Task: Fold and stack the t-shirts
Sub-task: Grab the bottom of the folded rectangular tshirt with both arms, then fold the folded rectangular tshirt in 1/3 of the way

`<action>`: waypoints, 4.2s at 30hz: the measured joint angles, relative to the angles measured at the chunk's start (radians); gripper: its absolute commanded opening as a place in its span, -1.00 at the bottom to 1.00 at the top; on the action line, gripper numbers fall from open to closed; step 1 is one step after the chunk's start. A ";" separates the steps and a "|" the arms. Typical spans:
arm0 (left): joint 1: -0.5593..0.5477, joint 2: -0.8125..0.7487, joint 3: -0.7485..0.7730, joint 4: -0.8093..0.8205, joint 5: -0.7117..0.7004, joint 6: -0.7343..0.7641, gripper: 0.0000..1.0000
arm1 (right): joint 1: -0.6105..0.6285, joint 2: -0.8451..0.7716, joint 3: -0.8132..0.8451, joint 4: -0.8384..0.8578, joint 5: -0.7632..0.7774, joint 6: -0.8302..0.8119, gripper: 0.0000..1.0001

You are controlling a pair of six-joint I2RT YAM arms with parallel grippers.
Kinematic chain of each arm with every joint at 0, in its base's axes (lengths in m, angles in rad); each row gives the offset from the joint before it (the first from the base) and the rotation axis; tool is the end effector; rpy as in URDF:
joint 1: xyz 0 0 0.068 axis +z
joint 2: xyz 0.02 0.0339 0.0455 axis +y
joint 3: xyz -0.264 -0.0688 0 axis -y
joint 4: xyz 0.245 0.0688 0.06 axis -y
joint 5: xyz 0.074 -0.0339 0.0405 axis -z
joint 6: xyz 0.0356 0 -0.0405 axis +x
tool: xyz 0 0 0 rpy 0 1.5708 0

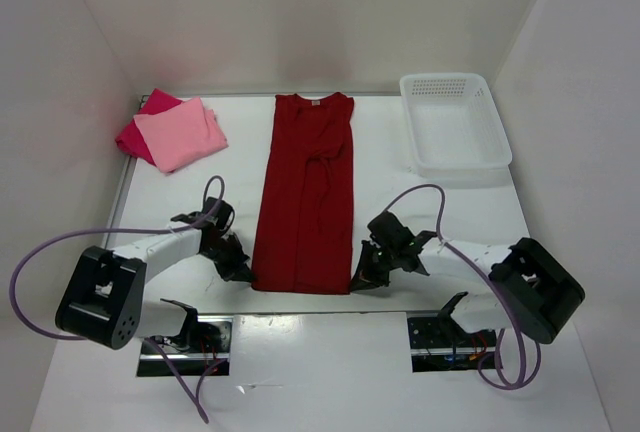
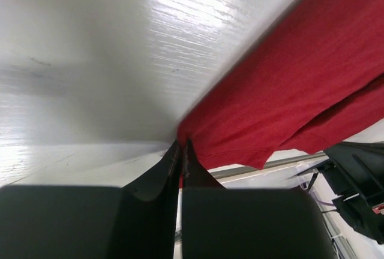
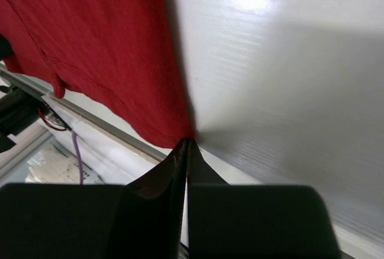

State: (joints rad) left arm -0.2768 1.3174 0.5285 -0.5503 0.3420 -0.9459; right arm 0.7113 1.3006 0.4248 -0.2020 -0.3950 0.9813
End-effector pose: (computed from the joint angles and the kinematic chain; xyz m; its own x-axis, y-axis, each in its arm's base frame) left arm 0.1831 -0.0644 0.1328 -0.8166 -0.5623 0.1305 -0.5654 0.7336 -0.3771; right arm 0.1449 0.1430 0.1240 -0.9865 0.1626 0.0187 0.1430 0.8006 0.5818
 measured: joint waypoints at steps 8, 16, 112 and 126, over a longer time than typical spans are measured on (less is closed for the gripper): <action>0.004 -0.082 0.049 -0.067 0.050 0.027 -0.99 | 0.006 -0.112 0.054 -0.124 0.018 -0.014 -0.99; 0.091 -0.063 0.354 -0.035 0.079 0.035 -0.99 | -0.148 -0.031 0.321 -0.230 0.019 -0.130 -0.99; 0.217 0.594 0.922 0.323 0.138 -0.002 -0.99 | -0.368 0.533 1.052 -0.212 0.129 -0.397 -0.97; 0.230 0.871 1.066 0.356 0.166 0.026 0.14 | -0.411 0.809 1.212 -0.247 0.189 -0.420 -0.35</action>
State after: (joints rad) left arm -0.0463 2.1883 1.5948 -0.1940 0.5079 -0.9199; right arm 0.3000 2.1094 1.6371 -0.4488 -0.2062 0.5613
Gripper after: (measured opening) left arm 0.522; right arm 0.213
